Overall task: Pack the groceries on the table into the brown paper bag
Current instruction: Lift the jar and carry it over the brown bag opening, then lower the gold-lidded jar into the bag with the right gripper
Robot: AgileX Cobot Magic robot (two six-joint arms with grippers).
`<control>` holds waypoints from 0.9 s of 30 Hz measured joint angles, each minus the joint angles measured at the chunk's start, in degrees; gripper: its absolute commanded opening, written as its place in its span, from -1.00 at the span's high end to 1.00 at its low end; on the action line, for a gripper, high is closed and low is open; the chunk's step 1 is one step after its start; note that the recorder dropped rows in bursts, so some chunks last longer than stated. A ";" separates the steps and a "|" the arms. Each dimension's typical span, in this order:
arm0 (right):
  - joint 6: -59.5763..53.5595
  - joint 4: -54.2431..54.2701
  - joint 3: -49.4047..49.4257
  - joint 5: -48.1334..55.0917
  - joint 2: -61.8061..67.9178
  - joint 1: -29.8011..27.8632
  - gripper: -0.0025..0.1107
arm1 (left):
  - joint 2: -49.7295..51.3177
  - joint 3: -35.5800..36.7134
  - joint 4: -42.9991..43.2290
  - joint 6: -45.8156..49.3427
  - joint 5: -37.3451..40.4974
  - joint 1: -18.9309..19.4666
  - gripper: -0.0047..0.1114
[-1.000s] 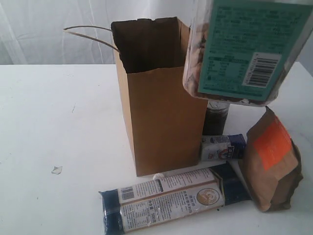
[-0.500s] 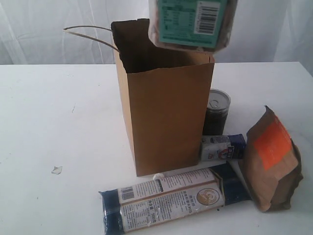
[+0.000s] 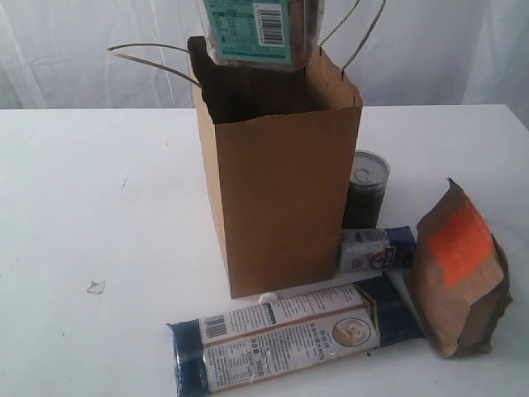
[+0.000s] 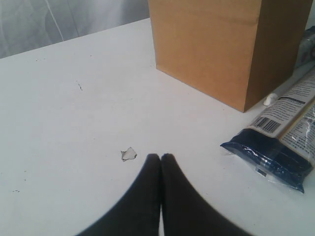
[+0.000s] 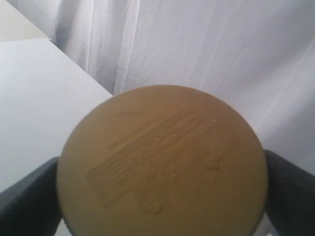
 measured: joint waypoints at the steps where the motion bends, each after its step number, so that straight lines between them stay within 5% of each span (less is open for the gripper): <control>1: 0.30 0.00 0.00 -0.48 0.51 -0.34 0.96 | 0.00 0.00 0.00 0.00 0.00 0.00 0.92; 27: 10.54 1.62 9.68 -24.37 9.89 -8.80 0.96 | 0.00 0.00 0.00 0.00 0.00 0.00 0.92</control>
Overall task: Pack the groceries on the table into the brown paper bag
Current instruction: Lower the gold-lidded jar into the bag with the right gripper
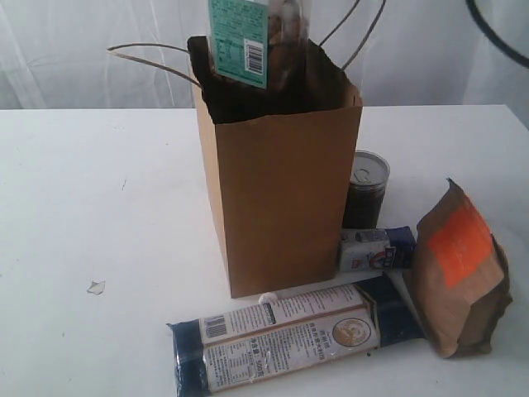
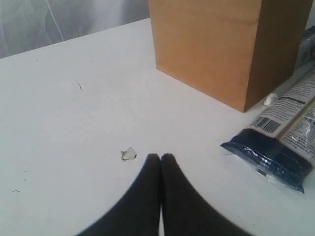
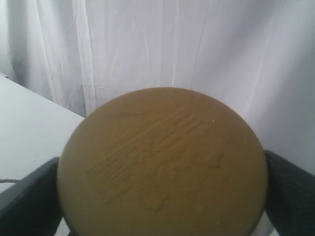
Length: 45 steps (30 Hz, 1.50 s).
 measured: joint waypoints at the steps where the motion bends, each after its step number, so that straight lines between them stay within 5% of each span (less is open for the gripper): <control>1: 0.00 0.12 0.00 -0.43 0.65 -0.02 0.96 | 0.00 0.00 0.00 0.00 0.00 0.00 0.92; 35: -0.23 1.36 0.00 1.06 15.36 -1.26 0.95 | 0.00 0.00 0.00 0.00 0.00 0.00 0.92; 38: -0.33 1.36 0.00 2.19 15.92 -1.44 0.64 | 0.00 0.00 0.00 0.00 0.00 0.00 0.92; 40: -0.33 1.36 0.00 2.19 15.92 -1.44 0.05 | 0.00 0.00 0.00 0.00 0.00 0.00 0.92; 42: -0.33 1.66 0.00 2.19 15.92 -1.44 -0.31 | 0.00 0.00 0.00 0.00 0.00 0.00 0.92; 45: -0.33 3.33 0.00 2.81 15.65 -1.44 -0.33 | 0.00 0.00 0.00 0.00 0.00 0.00 0.92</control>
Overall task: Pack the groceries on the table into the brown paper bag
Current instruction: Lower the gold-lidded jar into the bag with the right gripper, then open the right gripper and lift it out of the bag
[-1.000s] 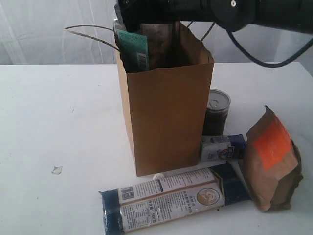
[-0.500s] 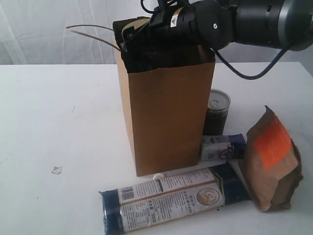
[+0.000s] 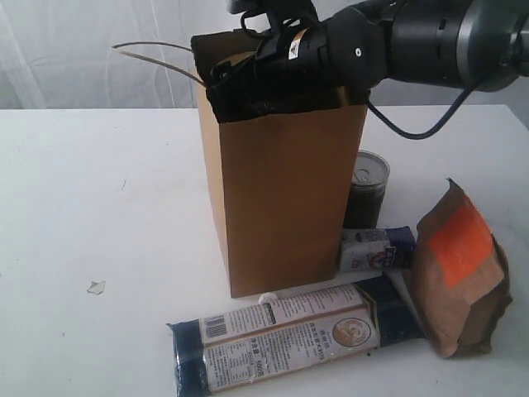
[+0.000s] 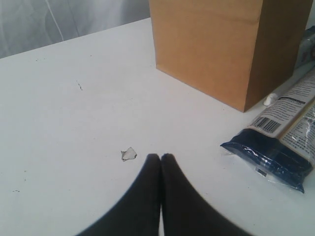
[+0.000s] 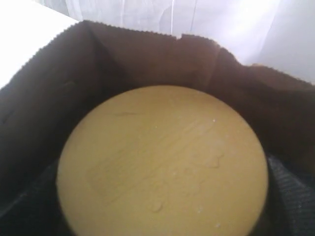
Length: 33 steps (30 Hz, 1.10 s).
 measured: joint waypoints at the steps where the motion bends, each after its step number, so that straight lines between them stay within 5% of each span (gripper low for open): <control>1: 0.00 0.21 0.00 0.59 -0.24 0.00 -0.33 | 0.00 0.00 0.00 0.00 0.00 0.00 0.92; 10: -0.11 0.40 0.00 5.42 -1.13 0.00 -0.36 | 0.00 0.00 0.00 0.00 0.00 0.00 0.92; 18: -0.22 0.40 0.00 6.25 -1.27 0.00 -0.81 | 0.00 0.00 0.00 0.00 0.00 0.00 0.92; 33: -1.69 0.54 0.00 6.10 -2.71 0.00 -0.81 | 0.00 0.00 0.00 0.00 0.00 0.00 0.92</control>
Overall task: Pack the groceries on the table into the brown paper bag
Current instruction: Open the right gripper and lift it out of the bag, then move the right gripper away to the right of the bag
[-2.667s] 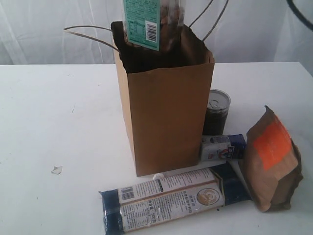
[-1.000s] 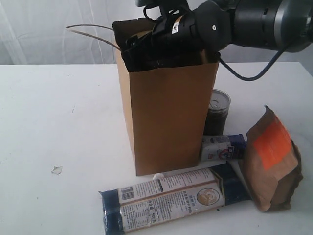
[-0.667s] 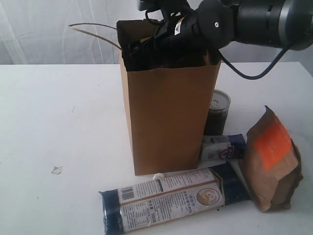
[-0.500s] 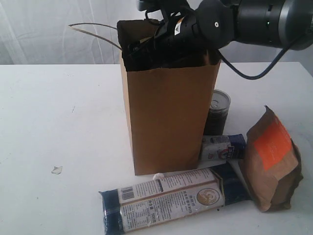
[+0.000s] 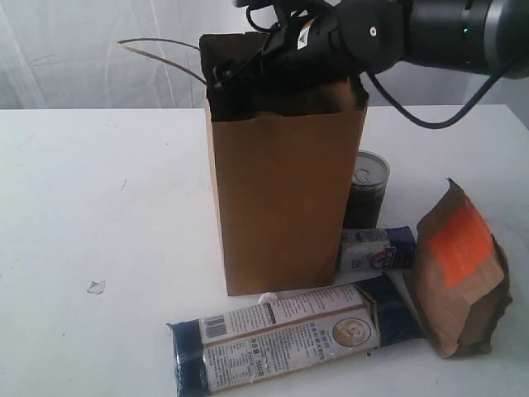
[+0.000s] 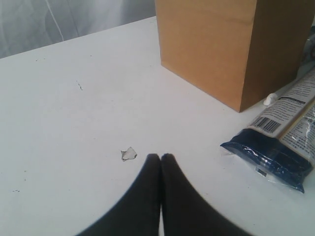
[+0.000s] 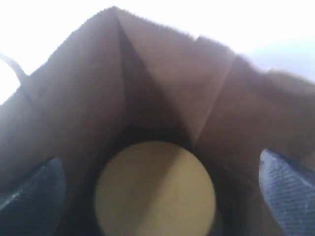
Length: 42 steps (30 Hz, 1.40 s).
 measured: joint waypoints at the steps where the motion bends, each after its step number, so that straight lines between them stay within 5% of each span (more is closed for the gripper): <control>1: -0.11 0.00 0.00 0.00 -0.65 0.00 -0.81 | 0.00 0.00 0.00 0.00 0.00 0.00 0.92; 16: 0.12 0.11 0.00 5.49 -13.94 0.00 -0.80 | 0.00 0.00 0.00 0.00 0.00 0.00 0.92; 30: 0.12 -4.33 0.00 19.62 -31.50 0.00 -0.06 | 0.00 0.00 0.00 0.00 0.00 0.00 0.92; 42: 0.12 -8.22 0.00 36.39 -44.97 0.00 -0.04 | 0.00 0.00 0.00 0.00 0.00 0.00 0.92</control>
